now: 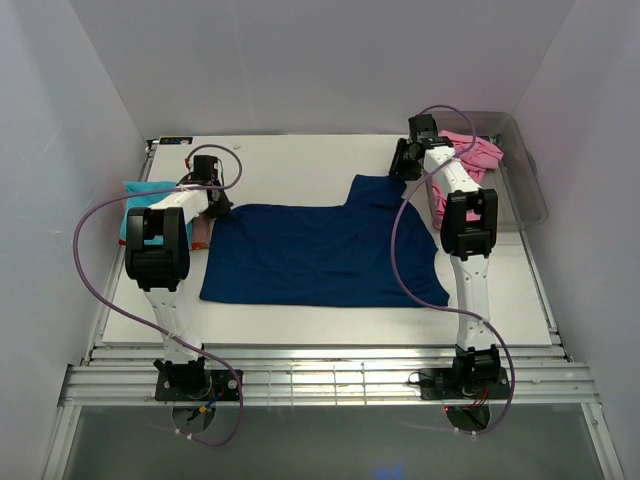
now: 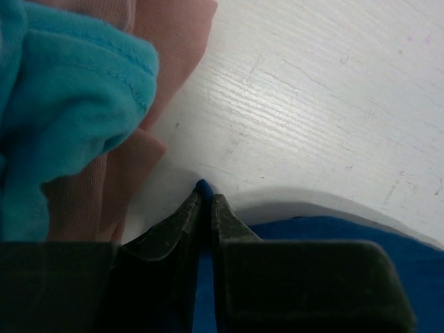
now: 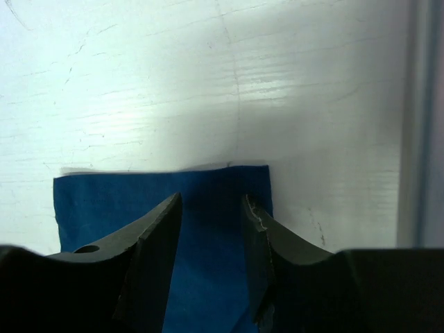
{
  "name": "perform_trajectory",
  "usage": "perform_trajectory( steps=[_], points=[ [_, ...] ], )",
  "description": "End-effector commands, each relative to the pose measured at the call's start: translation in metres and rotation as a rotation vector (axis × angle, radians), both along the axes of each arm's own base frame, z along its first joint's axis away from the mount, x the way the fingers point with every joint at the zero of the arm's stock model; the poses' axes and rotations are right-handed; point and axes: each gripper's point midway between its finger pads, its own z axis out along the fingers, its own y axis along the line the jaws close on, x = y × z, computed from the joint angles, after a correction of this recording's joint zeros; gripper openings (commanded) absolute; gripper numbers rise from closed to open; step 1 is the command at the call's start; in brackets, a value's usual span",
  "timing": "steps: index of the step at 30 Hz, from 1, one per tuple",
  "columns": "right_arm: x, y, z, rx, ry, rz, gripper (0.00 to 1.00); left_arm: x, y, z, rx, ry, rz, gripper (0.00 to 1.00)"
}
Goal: Fold and stack the t-shirts
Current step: Fold the tshirt
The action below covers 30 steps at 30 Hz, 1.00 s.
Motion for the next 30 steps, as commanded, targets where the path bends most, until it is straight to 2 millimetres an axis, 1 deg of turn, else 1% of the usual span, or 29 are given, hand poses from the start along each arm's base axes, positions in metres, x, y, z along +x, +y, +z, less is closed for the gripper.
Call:
perform_trajectory(
  steps=[1,2,3,4,7,8,9,10,12,13,14,16,17,19,21,25,30],
  points=[
    [0.013,-0.004,-0.003,0.011,-0.028,-0.028,0.46,-0.005,0.0,0.029,-0.009,-0.032,0.001,0.22],
    [0.011,-0.003,-0.01,0.005,-0.012,-0.024,0.46,-0.005,0.0,0.03,-0.01,-0.035,0.0,0.22],
    [0.008,-0.003,-0.013,0.0,0.001,-0.019,0.46,-0.005,0.0,0.031,-0.008,-0.036,0.0,0.22],
    [0.009,-0.008,-0.015,-0.038,-0.002,-0.026,0.46,-0.006,0.001,0.032,-0.006,-0.038,-0.001,0.22],
    [0.013,-0.011,-0.008,-0.101,-0.038,-0.027,0.46,-0.006,0.0,0.033,-0.005,-0.036,-0.006,0.22],
    [0.016,-0.013,0.0,-0.12,-0.064,-0.038,0.46,-0.007,0.001,0.033,-0.002,-0.034,-0.008,0.22],
    [0.02,-0.016,0.005,-0.129,-0.081,-0.048,0.46,-0.007,0.001,0.033,-0.002,-0.034,-0.006,0.22],
    [0.025,-0.021,0.015,-0.158,-0.114,-0.066,0.46,-0.007,0.001,0.033,0.0,-0.032,-0.006,0.22],
    [0.031,-0.028,0.028,-0.19,-0.15,-0.083,0.47,-0.007,0.001,0.033,0.0,-0.032,-0.006,0.22],
    [0.034,-0.035,0.035,-0.218,-0.171,-0.106,0.49,-0.008,0.001,0.033,0.0,-0.032,-0.006,0.21],
    [0.036,-0.038,0.039,-0.234,-0.183,-0.108,0.5,-0.008,0.001,0.033,-0.001,-0.031,-0.005,0.21],
    [0.038,-0.044,0.049,-0.264,-0.204,-0.123,0.5,-0.008,0.001,0.033,-0.003,-0.031,-0.003,0.21],
    [0.038,-0.046,0.049,-0.273,-0.204,-0.122,0.51,-0.008,0.001,0.032,-0.002,-0.028,-0.006,0.21],
    [0.036,-0.048,0.047,-0.293,-0.198,-0.112,0.52,-0.008,0.001,0.033,-0.003,-0.031,-0.003,0.21],
    [0.033,-0.048,0.04,-0.295,-0.178,-0.101,0.53,-0.009,0.001,0.033,-0.001,-0.029,-0.005,0.21],
    [0.019,-0.044,0.01,-0.289,-0.092,-0.072,0.53,-0.01,0.002,0.034,0.006,-0.032,-0.006,0.2],
    [0.005,-0.044,-0.011,-0.294,-0.017,-0.054,0.53,-0.011,0.003,0.035,0.012,-0.033,-0.009,0.2]
  ],
)
